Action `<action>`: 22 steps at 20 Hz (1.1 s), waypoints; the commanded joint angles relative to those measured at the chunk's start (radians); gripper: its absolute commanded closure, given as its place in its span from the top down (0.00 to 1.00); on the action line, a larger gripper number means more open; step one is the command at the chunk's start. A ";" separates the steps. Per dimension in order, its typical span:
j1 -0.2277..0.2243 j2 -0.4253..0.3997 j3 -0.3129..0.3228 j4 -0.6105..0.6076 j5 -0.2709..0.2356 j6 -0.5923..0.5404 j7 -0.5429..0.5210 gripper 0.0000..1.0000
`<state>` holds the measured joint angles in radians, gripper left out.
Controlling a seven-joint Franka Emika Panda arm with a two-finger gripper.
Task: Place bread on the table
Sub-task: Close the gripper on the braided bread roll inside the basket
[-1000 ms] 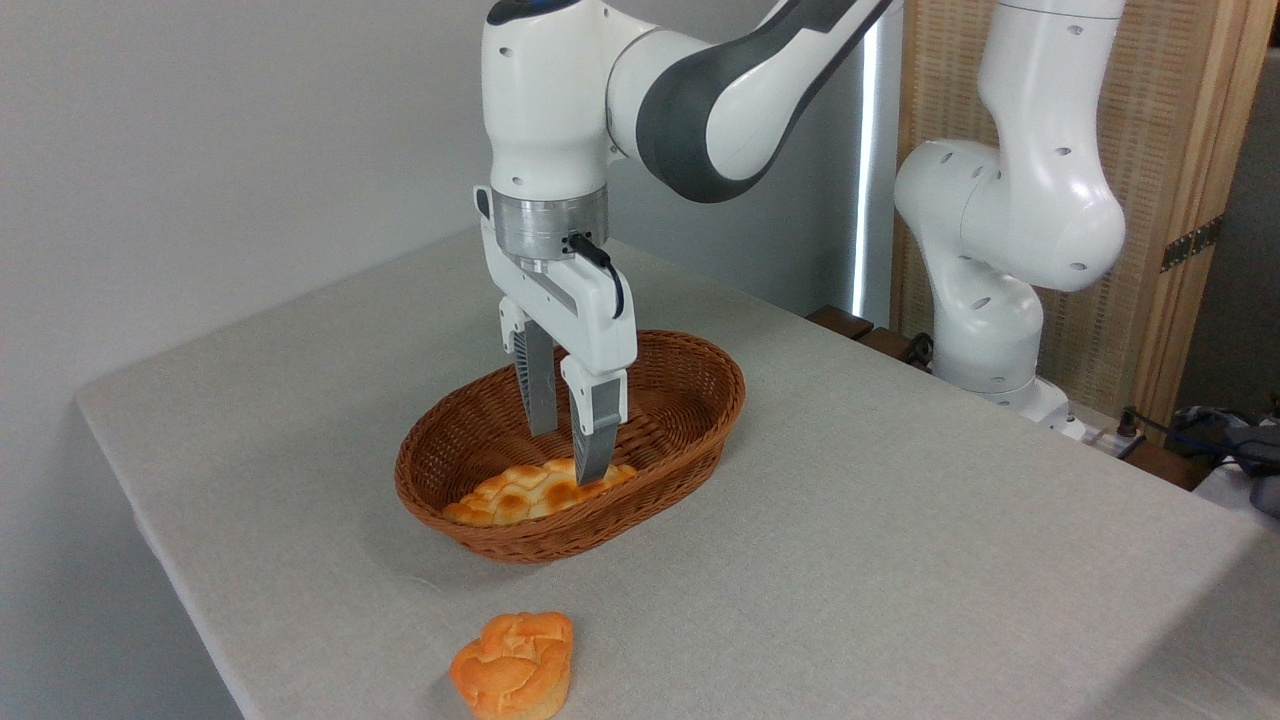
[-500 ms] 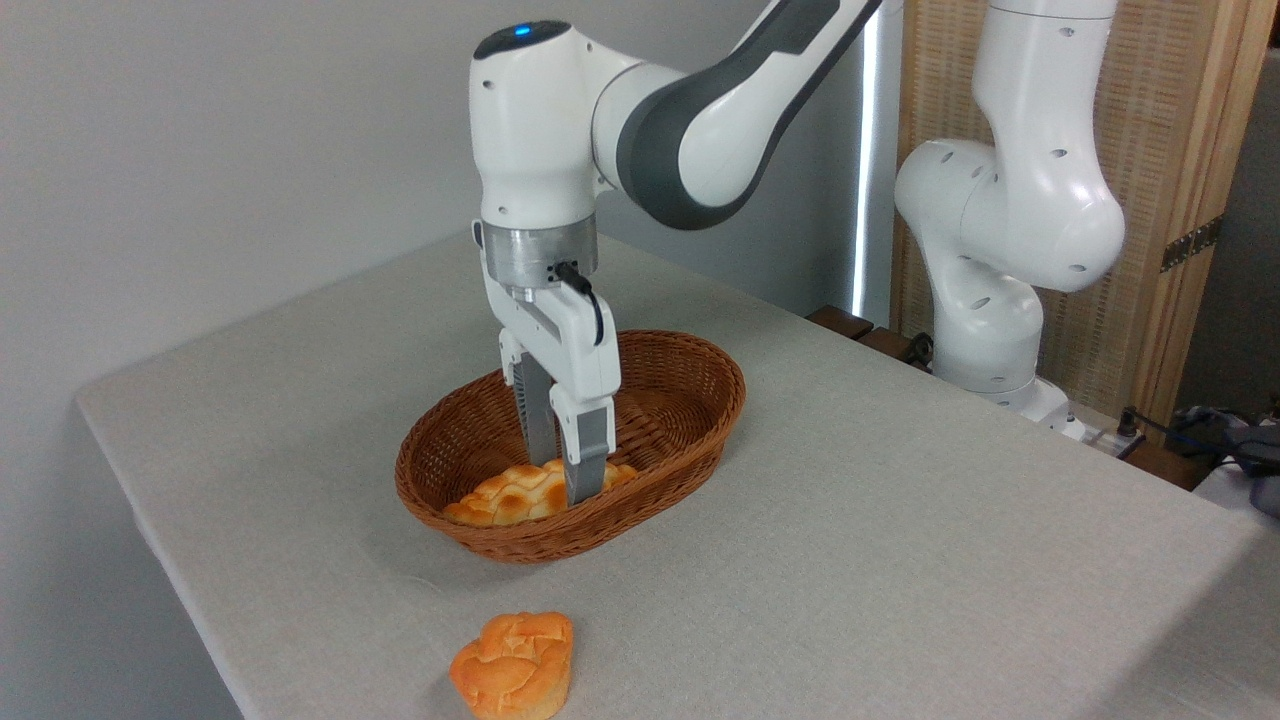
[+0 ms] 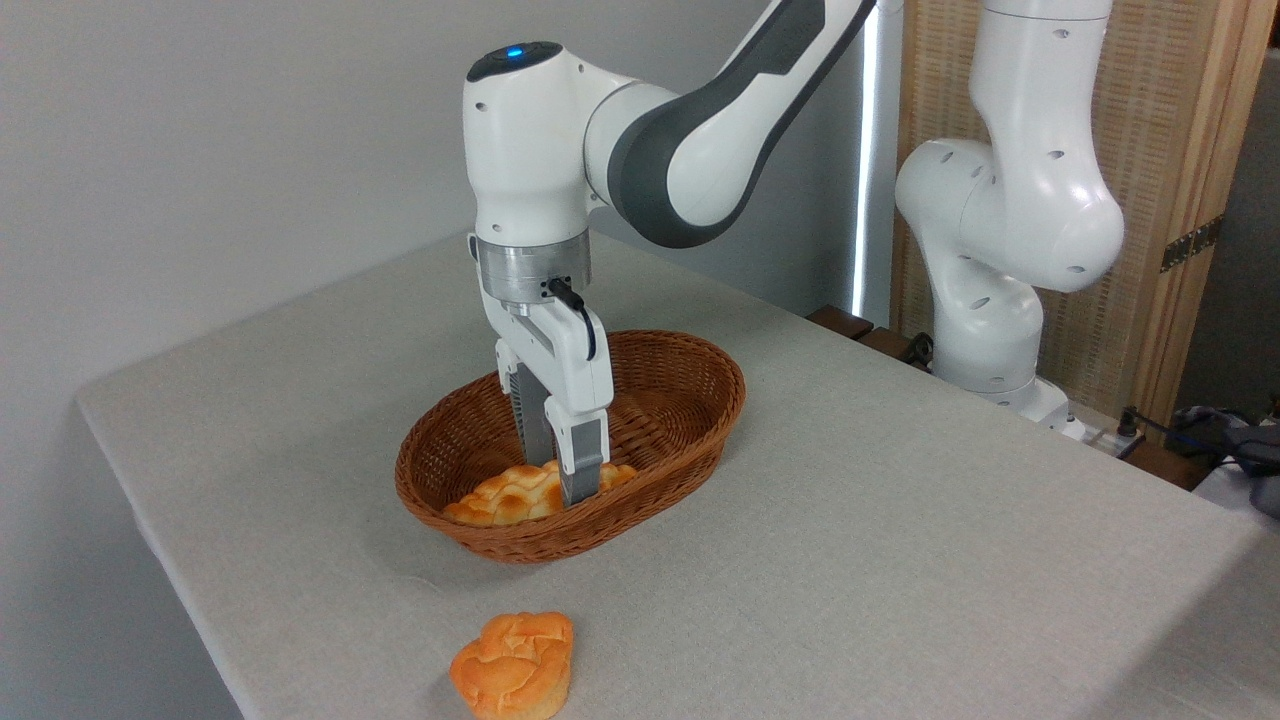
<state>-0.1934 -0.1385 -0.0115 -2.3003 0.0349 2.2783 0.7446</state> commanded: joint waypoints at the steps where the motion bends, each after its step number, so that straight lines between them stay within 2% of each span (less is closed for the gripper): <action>1: -0.014 0.000 0.008 -0.010 -0.058 0.018 0.004 0.73; 2: -0.015 0.000 0.008 -0.010 -0.058 0.018 0.004 0.70; 3: -0.015 0.000 0.007 -0.010 -0.059 0.018 0.003 0.63; 5: -0.015 0.000 0.007 -0.010 -0.059 0.018 0.004 0.54; 8: -0.015 -0.001 0.007 -0.008 -0.058 0.015 0.009 0.46; 15: -0.015 -0.004 0.008 -0.007 -0.058 0.010 0.012 0.38; 21: -0.015 -0.009 0.008 -0.004 -0.058 0.010 0.013 0.37; 22: -0.015 -0.010 0.008 -0.004 -0.058 0.010 0.013 0.35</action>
<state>-0.1941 -0.1371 -0.0107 -2.2984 0.0007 2.2783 0.7451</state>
